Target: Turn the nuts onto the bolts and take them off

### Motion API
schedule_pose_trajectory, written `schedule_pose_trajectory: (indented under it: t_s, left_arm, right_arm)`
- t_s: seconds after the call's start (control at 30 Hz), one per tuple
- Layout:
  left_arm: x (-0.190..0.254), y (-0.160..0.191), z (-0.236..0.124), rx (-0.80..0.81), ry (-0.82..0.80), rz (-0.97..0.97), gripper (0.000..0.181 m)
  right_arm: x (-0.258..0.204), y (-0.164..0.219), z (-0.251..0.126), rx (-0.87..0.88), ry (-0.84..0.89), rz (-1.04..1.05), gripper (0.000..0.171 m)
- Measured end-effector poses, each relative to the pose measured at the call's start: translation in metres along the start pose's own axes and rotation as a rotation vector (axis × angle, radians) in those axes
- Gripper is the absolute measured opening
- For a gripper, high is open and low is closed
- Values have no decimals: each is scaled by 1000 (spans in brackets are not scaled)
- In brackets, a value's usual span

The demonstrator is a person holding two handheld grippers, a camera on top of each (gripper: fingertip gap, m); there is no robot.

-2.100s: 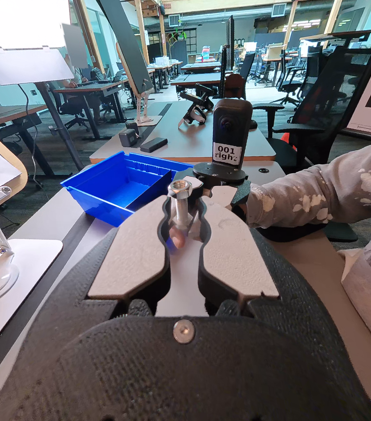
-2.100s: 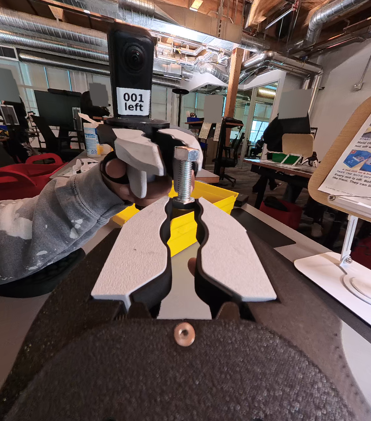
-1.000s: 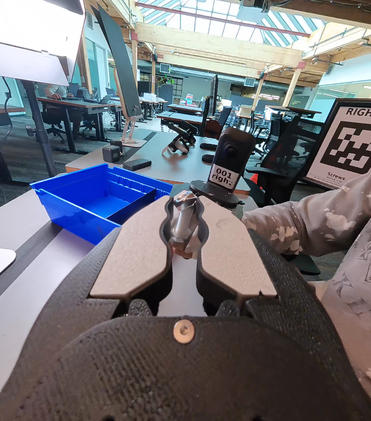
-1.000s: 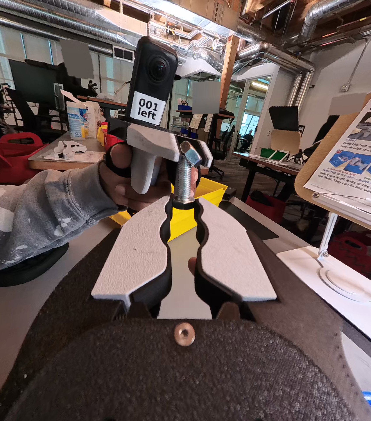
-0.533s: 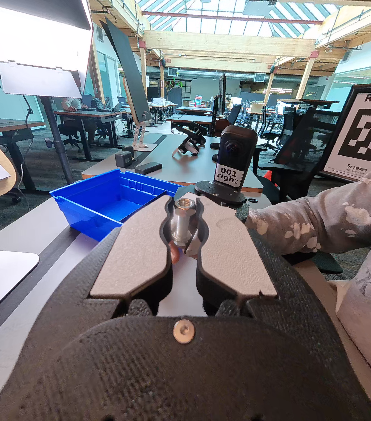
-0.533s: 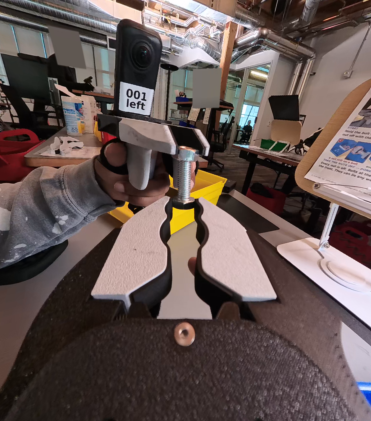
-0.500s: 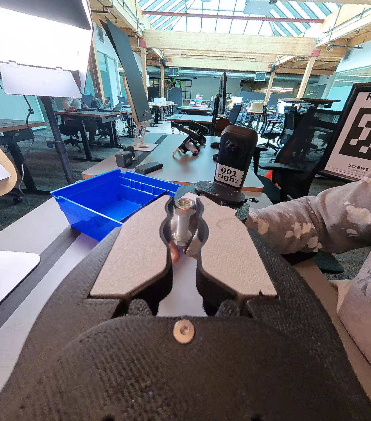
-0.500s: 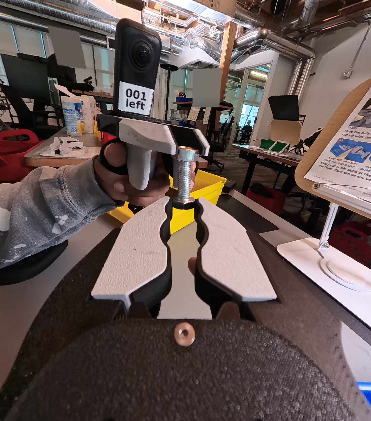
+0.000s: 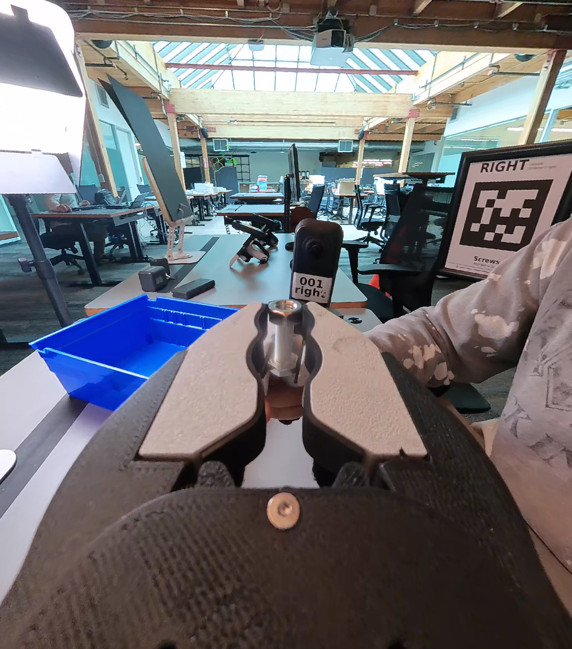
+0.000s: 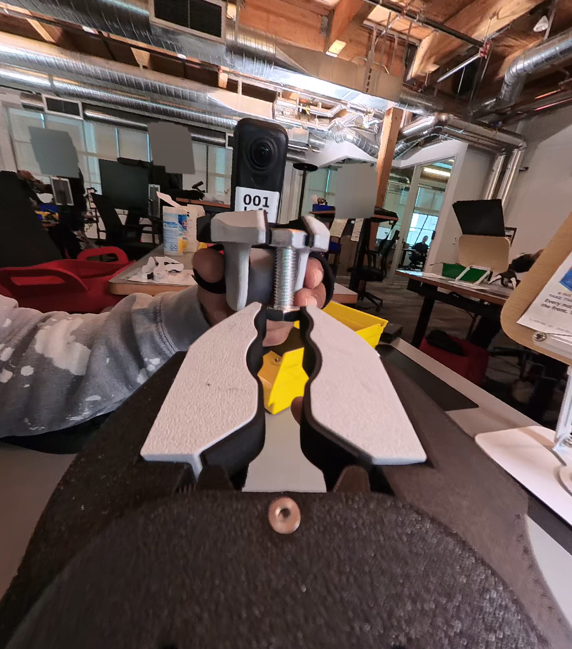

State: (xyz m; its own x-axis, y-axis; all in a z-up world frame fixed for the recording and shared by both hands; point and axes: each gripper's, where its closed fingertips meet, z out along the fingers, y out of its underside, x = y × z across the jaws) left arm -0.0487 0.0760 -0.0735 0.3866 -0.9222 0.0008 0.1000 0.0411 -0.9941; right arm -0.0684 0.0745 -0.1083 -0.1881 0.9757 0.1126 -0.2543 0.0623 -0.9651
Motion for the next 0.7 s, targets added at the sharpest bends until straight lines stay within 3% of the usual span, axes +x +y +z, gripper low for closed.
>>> schedule_pose_trajectory:
  t_s: [0.7]
  left_arm:
    - [-1,-7,-4,24,-5,-16,23]
  right_arm:
    - [3,-7,-2,37,10,25,18]
